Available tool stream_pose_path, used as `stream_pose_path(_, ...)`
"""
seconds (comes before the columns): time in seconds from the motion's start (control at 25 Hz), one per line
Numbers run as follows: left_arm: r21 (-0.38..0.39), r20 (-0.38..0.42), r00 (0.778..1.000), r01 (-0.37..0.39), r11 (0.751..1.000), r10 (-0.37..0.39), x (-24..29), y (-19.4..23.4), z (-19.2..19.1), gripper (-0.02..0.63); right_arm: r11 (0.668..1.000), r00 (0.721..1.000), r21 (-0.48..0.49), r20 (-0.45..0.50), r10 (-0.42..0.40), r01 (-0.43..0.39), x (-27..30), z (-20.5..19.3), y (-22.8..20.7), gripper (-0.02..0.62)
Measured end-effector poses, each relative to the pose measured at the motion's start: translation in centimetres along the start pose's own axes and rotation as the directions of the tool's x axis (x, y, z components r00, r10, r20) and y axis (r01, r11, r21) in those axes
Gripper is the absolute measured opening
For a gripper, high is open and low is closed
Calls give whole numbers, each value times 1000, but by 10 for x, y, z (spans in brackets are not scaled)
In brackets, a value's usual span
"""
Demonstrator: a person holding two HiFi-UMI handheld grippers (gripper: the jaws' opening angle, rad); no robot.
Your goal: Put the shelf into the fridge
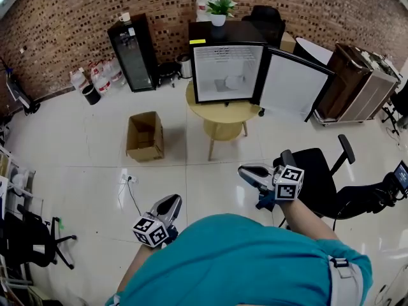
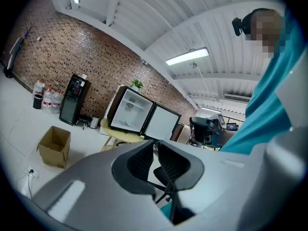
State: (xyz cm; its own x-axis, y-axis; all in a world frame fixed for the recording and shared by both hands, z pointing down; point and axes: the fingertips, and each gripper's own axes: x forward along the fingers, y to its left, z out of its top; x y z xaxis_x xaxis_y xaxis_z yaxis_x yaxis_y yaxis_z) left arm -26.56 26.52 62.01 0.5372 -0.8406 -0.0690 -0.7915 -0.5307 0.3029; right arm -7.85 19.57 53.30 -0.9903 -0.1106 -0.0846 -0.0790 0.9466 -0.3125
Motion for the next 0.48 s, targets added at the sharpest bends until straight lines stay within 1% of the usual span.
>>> stream_pose_path(0.16,46,12,1000,-1,999,0,8,-46,7,32,1000,1000,-20,25,11,-10,-43,5,17,2)
stream_pose_path(0.24,47,23,1000,-10,999,9,16,-71,4,31,999,1000,-49,24,2,-1,-71,5,21,2)
stream_pose_path(0.36,9,36,999,-32,999,32,37,-114,-21,29,994,999,-105,8,-35,36,-122,-5,20,2)
stream_pose_path(0.48,-17,9,999,-32,999,32,54,-157,-51,25,985,999,-167,-8,-44,42,-165,-18,28,2)
